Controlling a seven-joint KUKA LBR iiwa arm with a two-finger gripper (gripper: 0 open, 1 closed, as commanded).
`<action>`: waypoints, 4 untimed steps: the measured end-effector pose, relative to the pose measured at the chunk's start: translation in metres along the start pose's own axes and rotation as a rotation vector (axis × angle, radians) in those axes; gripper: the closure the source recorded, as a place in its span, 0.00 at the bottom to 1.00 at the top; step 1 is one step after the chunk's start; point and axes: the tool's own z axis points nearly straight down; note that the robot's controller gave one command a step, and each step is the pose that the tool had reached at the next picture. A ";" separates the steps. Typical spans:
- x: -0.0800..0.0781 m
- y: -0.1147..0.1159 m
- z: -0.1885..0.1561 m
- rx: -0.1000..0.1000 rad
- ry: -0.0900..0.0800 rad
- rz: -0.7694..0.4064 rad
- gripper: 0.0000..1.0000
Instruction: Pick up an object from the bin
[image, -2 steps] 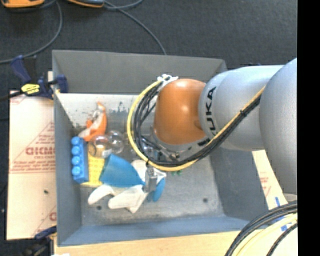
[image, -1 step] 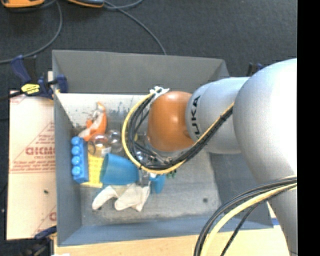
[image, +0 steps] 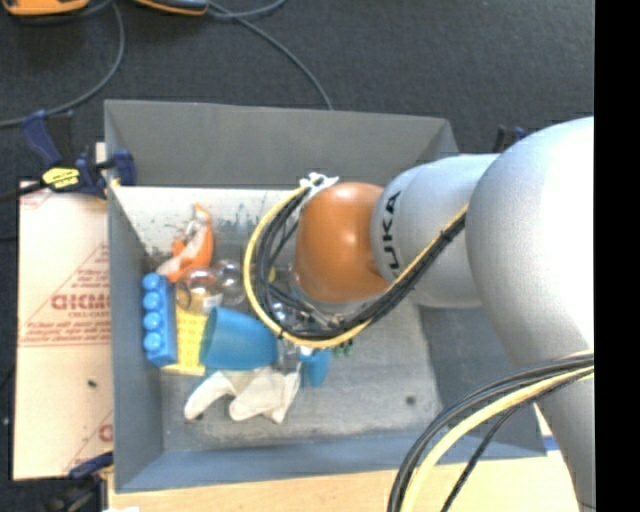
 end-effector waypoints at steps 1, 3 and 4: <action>0.040 -0.020 -0.020 0.000 -0.001 -0.332 1.00; 0.016 -0.021 0.003 0.001 0.001 -0.080 1.00; 0.016 -0.021 0.003 0.001 0.001 -0.080 1.00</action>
Offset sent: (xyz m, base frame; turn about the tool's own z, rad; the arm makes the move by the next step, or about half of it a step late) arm -0.0119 -0.0232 -0.0079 -0.0789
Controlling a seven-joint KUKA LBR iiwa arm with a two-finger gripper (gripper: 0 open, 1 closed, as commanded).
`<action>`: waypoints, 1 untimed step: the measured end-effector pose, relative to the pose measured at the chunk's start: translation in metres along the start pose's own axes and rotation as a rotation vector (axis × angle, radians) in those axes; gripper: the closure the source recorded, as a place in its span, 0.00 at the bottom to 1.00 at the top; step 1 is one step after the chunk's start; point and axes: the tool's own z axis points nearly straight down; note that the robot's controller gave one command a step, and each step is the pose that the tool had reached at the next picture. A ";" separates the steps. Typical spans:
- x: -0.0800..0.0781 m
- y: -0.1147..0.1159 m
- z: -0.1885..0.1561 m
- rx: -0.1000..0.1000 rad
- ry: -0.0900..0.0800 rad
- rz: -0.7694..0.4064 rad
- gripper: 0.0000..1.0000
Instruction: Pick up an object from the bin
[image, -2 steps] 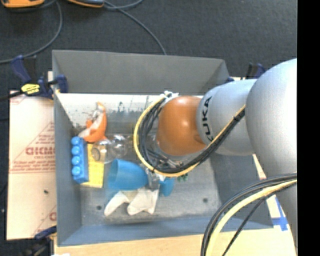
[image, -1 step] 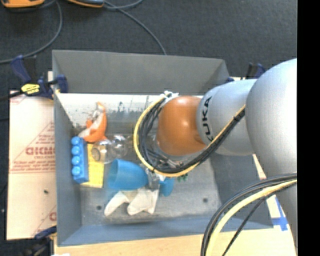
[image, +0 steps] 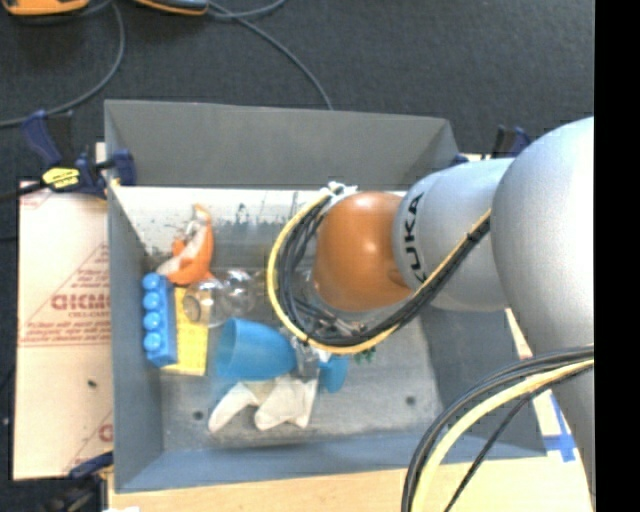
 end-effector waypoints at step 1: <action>0.000 0.000 0.000 0.000 0.000 0.000 1.00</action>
Offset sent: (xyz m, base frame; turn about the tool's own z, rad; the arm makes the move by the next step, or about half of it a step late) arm 0.0000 0.0000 0.0000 0.0000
